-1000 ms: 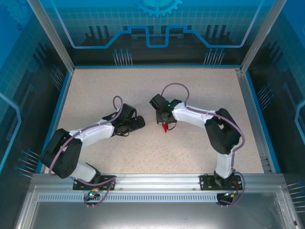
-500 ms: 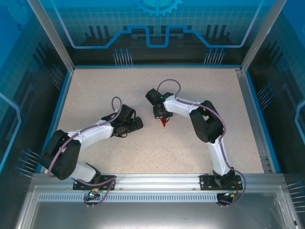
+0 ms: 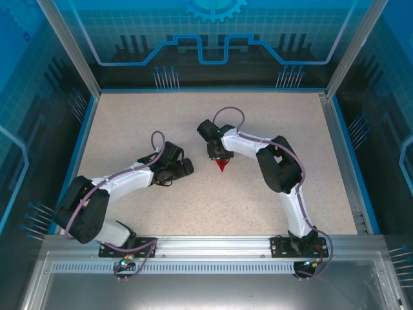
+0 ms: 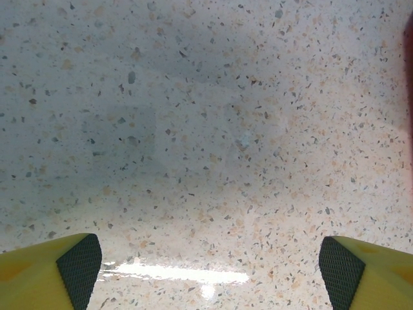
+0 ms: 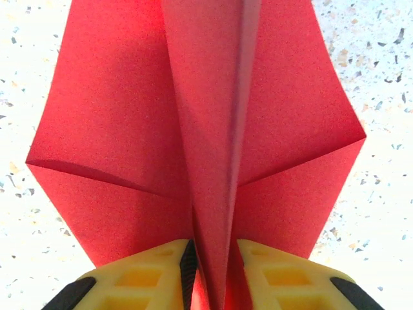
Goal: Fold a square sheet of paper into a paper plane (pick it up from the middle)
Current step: Move a paper plane to the center of the table, then reset both arms
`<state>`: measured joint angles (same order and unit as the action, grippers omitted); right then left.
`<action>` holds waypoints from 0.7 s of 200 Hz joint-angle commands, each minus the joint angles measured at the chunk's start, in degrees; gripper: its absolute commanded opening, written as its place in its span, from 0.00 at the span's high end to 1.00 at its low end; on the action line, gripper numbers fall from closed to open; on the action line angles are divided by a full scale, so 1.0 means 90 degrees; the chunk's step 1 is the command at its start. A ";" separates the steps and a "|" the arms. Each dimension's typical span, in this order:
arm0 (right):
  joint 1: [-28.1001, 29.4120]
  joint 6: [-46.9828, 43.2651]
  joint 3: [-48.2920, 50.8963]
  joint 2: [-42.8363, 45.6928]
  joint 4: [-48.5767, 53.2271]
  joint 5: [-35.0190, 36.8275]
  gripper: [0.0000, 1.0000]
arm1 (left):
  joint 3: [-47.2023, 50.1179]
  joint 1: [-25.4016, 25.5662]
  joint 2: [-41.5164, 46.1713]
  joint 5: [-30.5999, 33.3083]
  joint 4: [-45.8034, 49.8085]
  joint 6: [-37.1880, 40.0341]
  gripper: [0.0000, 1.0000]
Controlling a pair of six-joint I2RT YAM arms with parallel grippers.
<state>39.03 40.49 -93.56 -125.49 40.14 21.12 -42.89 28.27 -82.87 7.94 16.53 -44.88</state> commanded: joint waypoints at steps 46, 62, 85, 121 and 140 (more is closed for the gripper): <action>-0.0039 -0.0056 -0.0325 0.1036 0.0463 -0.0171 0.63 | -0.0377 -0.0046 0.0284 0.0337 0.0624 0.0182 0.08; -0.0042 -0.0063 -0.0292 0.1393 0.0557 -0.0053 0.53 | -0.0546 -0.0046 0.0379 0.0566 0.0804 0.0209 0.08; -0.0049 -0.0116 -0.0015 0.2036 0.0454 0.0136 0.38 | -0.0755 -0.0137 0.0575 0.0846 0.0987 0.0347 0.08; -0.0232 -0.0337 0.0849 0.3324 -0.0025 0.0716 0.24 | -0.0940 -0.0530 0.1056 0.1244 0.1061 0.1053 0.04; -0.0521 -0.0612 0.1836 0.4237 -0.0716 0.1225 0.16 | -0.0757 -0.0754 0.1470 0.1503 0.0748 0.1593 0.02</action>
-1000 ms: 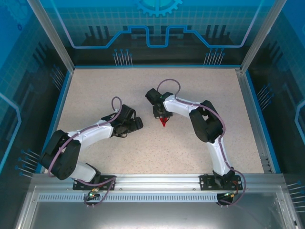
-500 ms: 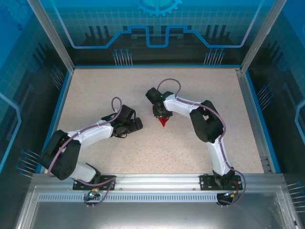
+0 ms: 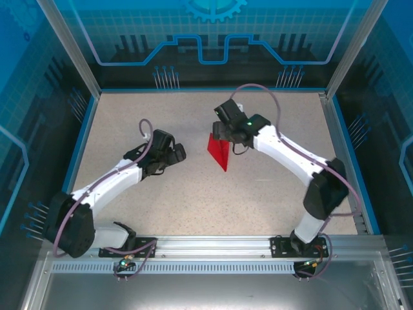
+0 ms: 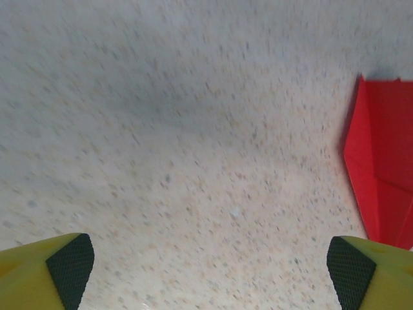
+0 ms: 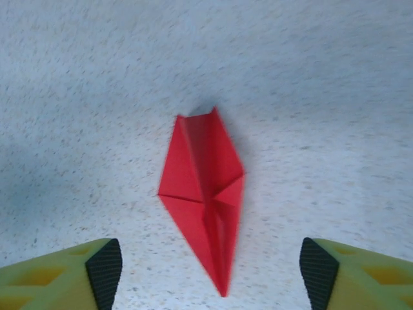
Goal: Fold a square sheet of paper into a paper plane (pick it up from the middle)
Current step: Reset both arms
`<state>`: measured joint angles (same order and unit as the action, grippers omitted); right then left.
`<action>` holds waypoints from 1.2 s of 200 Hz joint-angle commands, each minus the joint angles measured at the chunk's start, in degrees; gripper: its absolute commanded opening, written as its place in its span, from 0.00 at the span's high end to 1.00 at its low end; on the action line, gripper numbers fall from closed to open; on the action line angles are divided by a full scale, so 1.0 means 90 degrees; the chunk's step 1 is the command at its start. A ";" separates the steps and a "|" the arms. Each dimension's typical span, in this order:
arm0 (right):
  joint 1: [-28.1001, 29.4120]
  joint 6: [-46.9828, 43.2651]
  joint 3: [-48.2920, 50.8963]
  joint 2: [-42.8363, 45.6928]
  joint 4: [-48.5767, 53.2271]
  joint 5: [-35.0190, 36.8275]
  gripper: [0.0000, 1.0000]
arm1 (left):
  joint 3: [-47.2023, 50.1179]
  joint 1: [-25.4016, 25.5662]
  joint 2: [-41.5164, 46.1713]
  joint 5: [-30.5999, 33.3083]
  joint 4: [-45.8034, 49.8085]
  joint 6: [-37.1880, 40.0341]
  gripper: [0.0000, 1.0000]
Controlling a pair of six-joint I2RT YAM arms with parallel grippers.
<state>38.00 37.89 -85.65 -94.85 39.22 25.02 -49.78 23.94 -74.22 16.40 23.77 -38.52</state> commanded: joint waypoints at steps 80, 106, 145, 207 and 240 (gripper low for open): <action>-0.2620 -0.1820 0.5137 0.3366 -0.4215 0.1481 0.01 | 0.1218 -0.1791 0.1266 0.1493 -0.1797 0.2557 0.02; -0.3240 -0.1993 0.6243 0.3575 -0.5601 0.1002 0.01 | 0.2102 -0.2157 0.1094 0.1227 -0.3499 0.3183 0.01; -0.3456 -0.2653 0.6380 0.2801 -0.6298 0.0755 0.01 | 0.2844 -0.2677 0.0628 -0.0193 -0.5202 0.3407 0.01; -0.3458 -0.3654 0.6608 0.1831 -0.8045 -0.0010 0.01 | 0.3103 -0.2777 -0.0152 -0.1340 -0.6739 0.3778 0.02; -0.3582 -0.3894 0.6813 0.1383 -0.8941 -0.0741 0.01 | 0.3108 -0.2865 -0.0593 -0.1591 -0.7344 0.3958 0.02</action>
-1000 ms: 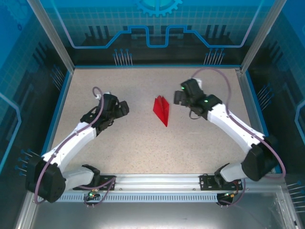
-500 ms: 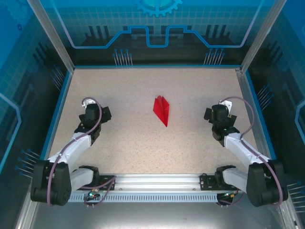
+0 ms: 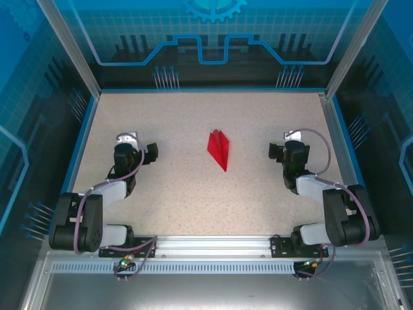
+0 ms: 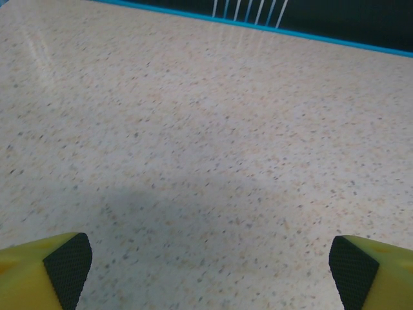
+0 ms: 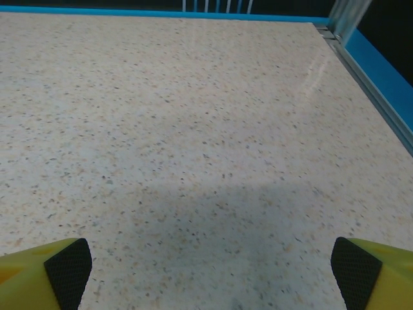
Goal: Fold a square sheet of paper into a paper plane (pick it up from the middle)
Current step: Reset both arms
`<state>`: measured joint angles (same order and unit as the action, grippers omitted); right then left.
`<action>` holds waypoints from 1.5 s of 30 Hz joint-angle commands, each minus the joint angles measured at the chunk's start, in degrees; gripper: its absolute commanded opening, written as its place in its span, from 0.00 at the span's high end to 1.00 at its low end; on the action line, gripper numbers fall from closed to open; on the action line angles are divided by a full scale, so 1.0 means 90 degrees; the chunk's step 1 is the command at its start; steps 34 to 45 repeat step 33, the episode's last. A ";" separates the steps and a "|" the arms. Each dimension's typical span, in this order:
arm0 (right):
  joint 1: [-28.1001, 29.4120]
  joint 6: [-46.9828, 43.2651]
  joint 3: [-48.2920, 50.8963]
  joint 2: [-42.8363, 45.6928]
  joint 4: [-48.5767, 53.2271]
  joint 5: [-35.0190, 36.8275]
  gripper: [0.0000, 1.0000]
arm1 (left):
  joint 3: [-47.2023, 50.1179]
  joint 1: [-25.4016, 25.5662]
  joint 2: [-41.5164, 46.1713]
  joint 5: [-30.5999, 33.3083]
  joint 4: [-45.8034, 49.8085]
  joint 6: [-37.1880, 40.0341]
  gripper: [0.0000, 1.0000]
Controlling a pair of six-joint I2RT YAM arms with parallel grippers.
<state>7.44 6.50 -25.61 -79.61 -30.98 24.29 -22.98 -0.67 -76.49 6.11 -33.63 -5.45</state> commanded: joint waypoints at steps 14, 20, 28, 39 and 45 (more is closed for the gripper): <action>-0.0299 -0.0488 0.0282 -0.0695 -0.1662 -0.1234 0.01 | -0.0111 0.0064 -0.1110 -0.0068 -0.1223 0.0455 0.01; -0.0309 -0.0488 0.0285 -0.0695 -0.1665 -0.1234 0.01 | -0.0154 0.0094 -0.1121 -0.0310 -0.1149 0.0596 0.01; -0.0300 -0.0489 0.0281 -0.0695 -0.1655 -0.1235 0.01 | -0.0194 0.0103 -0.1149 -0.0308 -0.1097 0.0603 0.02; -0.0306 -0.0491 0.0286 -0.0695 -0.1660 -0.1234 0.01 | -0.0180 0.0103 -0.1131 -0.0313 -0.1123 0.0606 0.01; -0.0306 -0.0491 0.0286 -0.0695 -0.1660 -0.1234 0.01 | -0.0180 0.0103 -0.1131 -0.0313 -0.1123 0.0606 0.01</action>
